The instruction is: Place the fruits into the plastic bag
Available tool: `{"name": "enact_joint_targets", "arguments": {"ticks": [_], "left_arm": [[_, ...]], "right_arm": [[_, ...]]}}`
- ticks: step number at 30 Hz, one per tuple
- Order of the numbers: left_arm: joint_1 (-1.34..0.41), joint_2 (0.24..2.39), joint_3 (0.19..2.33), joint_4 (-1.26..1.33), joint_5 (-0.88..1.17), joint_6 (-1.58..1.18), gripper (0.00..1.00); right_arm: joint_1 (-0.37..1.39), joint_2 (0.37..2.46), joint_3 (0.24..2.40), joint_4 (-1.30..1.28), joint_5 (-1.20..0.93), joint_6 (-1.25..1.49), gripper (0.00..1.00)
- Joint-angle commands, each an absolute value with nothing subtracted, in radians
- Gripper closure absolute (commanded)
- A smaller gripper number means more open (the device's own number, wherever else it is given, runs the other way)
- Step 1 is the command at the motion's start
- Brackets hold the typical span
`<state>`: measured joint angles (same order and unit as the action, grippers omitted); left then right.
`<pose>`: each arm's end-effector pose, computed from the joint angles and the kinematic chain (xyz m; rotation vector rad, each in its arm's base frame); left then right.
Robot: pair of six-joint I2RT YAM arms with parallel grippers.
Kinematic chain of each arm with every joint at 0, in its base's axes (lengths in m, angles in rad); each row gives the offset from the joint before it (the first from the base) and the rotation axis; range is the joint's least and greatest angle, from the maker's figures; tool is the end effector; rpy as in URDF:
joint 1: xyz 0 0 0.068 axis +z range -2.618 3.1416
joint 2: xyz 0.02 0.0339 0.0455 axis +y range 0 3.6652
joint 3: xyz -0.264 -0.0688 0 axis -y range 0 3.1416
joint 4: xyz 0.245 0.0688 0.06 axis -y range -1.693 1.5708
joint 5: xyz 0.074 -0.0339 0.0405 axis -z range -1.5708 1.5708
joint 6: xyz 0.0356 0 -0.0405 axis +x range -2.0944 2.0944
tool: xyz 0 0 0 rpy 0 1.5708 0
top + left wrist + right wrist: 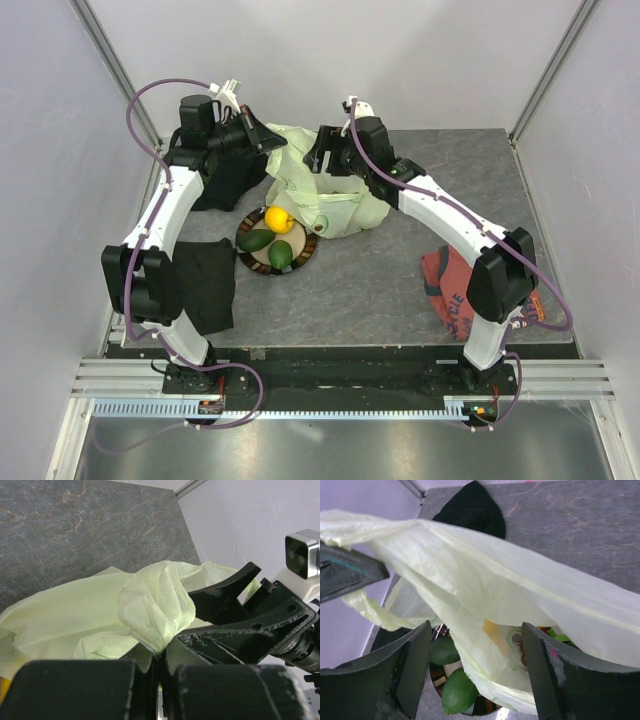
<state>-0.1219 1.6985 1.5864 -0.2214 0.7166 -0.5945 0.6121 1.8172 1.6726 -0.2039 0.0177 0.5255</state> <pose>0.3933 -0.0717 0.3746 0.0482 1.9890 -1.1540 0.3592 0.2514 0.3562 -0.0739 1.9902 0.7367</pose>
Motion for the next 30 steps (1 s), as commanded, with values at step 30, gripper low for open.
{"name": "enact_joint_targets", "arguments": {"ticks": [30], "left_arm": [[-0.121,1.661,1.592,-0.19,0.726,-0.577,0.98]], "right_arm": [[0.916,2.068,1.77,-0.518,0.028,0.37,0.23]]}}
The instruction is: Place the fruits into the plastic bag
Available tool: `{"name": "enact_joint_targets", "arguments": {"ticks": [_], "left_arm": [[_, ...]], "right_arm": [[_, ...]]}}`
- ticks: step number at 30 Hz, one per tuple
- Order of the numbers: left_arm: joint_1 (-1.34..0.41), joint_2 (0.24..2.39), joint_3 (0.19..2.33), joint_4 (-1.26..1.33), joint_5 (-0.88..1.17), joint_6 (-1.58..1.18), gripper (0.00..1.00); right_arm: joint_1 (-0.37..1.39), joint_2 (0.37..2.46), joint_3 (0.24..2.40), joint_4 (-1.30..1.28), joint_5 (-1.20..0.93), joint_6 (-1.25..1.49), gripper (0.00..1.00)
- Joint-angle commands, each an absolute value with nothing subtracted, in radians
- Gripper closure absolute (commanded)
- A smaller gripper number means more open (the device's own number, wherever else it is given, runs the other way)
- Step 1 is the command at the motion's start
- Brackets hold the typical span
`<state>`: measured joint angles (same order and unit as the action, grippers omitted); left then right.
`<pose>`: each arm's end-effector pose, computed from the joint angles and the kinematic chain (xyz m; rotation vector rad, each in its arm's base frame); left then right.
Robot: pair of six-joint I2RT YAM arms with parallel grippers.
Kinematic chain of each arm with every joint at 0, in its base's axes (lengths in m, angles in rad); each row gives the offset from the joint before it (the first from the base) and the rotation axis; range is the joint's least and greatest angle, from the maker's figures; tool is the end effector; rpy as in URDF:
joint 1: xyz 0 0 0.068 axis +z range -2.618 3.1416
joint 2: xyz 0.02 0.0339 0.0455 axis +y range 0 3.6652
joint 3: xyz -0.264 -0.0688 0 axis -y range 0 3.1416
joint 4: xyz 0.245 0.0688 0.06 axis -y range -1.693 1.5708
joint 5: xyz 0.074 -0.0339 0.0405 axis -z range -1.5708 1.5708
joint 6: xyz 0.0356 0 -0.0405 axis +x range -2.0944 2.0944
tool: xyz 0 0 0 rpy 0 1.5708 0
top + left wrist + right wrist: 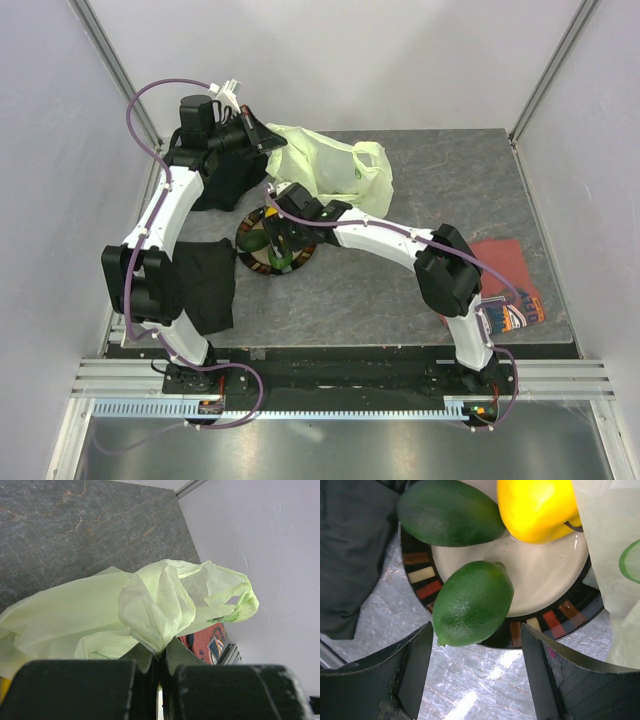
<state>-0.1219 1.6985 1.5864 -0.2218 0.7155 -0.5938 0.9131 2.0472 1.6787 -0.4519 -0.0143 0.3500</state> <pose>0.3933 -0.0717 0.3745 0.0478 1.9892 -1.1526 0.2844 0.3691 0.2357 -0.6957 2.3803 0.5910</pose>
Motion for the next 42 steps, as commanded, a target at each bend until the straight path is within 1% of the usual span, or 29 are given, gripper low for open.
{"name": "enact_joint_targets", "arguments": {"ticks": [1,8,23,25,26,27,30,32,37,38,40,41,42], "left_arm": [[-0.123,1.66,1.592,-0.19,0.729,-0.577,0.99],[-0.123,1.66,1.589,-0.19,0.726,-0.575,0.98],[-0.123,1.657,1.583,-0.189,0.727,-0.578,0.99],[-0.121,1.654,1.585,-0.189,0.727,-0.577,0.98],[-0.123,1.655,1.585,-0.187,0.727,-0.577,0.98],[-0.123,1.654,1.585,-0.189,0.726,-0.577,0.99],[-0.121,1.655,1.585,-0.189,0.726,-0.577,0.98],[-0.121,1.655,1.585,-0.187,0.727,-0.577,0.98],[-0.121,1.655,1.583,-0.187,0.727,-0.577,0.99],[-0.121,1.654,1.583,-0.187,0.727,-0.577,0.98],[-0.121,1.657,1.583,-0.187,0.727,-0.578,0.98],[-0.121,1.655,1.583,-0.186,0.729,-0.58,0.99],[-0.121,1.655,1.583,-0.186,0.729,-0.58,0.99]], "right_arm": [[0.916,2.075,1.785,-0.529,0.028,0.371,0.23],[0.916,2.135,1.824,-0.549,-0.032,0.38,0.2],[0.917,2.249,1.902,-0.561,-0.035,0.377,0.21],[0.916,2.256,1.904,-0.563,-0.028,0.374,0.25],[0.916,2.256,1.904,-0.561,-0.025,0.368,0.3],[0.916,2.255,1.902,-0.56,-0.02,0.367,0.41],[0.914,2.243,1.895,-0.555,-0.006,0.362,0.51],[0.916,2.229,1.878,-0.545,0.015,0.362,0.56],[0.917,2.168,1.823,-0.509,0.006,0.341,0.64],[0.917,2.14,1.753,-0.43,0.002,0.331,0.67],[0.92,2.012,1.631,-0.289,-0.035,0.31,0.67],[0.92,1.967,1.512,-0.144,-0.057,0.305,0.67],[0.922,1.888,1.461,-0.08,-0.058,0.304,0.67]]}}
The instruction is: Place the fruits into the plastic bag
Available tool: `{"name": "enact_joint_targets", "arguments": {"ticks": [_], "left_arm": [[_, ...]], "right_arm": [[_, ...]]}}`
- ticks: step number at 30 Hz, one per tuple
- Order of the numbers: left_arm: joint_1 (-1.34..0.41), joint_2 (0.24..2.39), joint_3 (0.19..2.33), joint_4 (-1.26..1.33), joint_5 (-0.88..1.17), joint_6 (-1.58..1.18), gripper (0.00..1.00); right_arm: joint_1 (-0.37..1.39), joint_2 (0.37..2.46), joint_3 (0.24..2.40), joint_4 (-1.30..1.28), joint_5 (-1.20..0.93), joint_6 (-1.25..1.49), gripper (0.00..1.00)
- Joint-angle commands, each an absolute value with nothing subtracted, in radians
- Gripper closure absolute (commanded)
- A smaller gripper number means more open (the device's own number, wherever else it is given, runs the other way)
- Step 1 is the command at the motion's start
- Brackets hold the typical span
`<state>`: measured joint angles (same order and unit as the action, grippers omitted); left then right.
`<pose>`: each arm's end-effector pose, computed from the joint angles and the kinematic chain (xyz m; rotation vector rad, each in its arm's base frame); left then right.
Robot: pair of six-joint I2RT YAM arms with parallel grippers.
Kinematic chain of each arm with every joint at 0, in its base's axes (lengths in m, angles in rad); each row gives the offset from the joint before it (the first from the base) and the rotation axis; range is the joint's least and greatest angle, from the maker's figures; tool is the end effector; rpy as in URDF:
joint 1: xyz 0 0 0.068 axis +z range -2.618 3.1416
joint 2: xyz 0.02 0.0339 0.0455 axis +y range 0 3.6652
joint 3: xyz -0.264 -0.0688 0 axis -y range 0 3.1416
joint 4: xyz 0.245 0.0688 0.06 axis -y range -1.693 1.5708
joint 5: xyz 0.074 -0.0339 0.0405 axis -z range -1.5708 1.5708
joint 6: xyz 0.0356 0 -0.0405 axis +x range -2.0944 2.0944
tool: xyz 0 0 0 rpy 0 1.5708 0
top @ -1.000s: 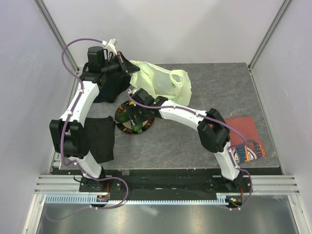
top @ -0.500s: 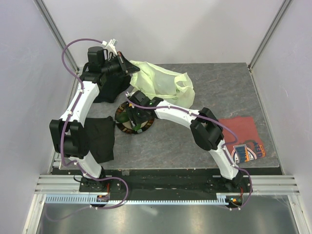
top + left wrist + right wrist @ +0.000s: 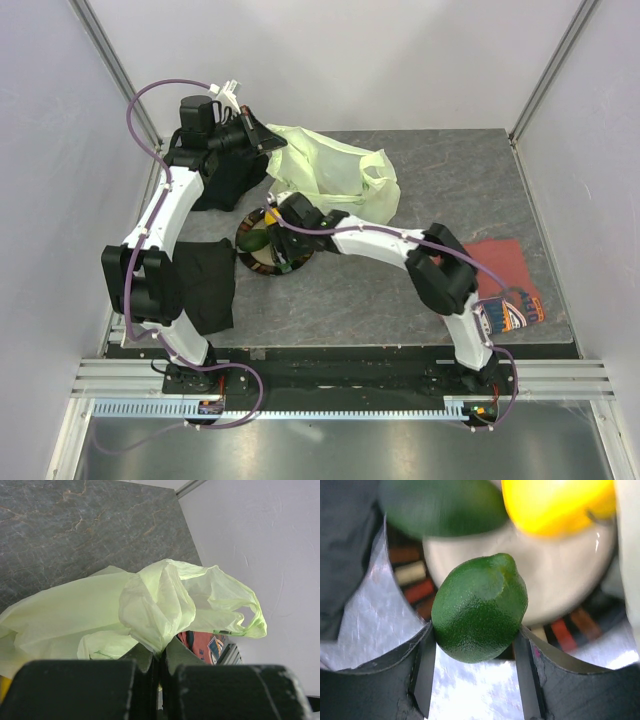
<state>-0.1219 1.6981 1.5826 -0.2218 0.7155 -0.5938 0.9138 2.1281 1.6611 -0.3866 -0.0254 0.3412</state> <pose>0.3932 -0.0717 0.3733 0.0461 1.9924 -1.1529 0.2909 0.3786 0.1982 -0.7215 2.4085 0.5791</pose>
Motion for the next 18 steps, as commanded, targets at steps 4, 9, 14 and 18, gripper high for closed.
{"name": "enact_joint_targets", "arguments": {"ticks": [4,9,14,18], "left_arm": [[-0.121,1.658,1.586,-0.183,0.732,-0.583,0.98],[-0.121,1.654,1.583,-0.183,0.733,-0.583,0.99],[-0.121,1.654,1.586,-0.183,0.733,-0.583,0.98],[-0.121,1.648,1.585,-0.183,0.733,-0.581,0.98]], "right_arm": [[0.922,1.758,1.342,0.061,0.024,0.307,0.69],[0.916,1.669,1.33,0.107,0.142,0.311,0.73],[0.876,1.641,1.342,0.147,0.164,0.354,0.71],[0.81,1.621,1.31,0.202,0.15,0.431,0.73]]}}
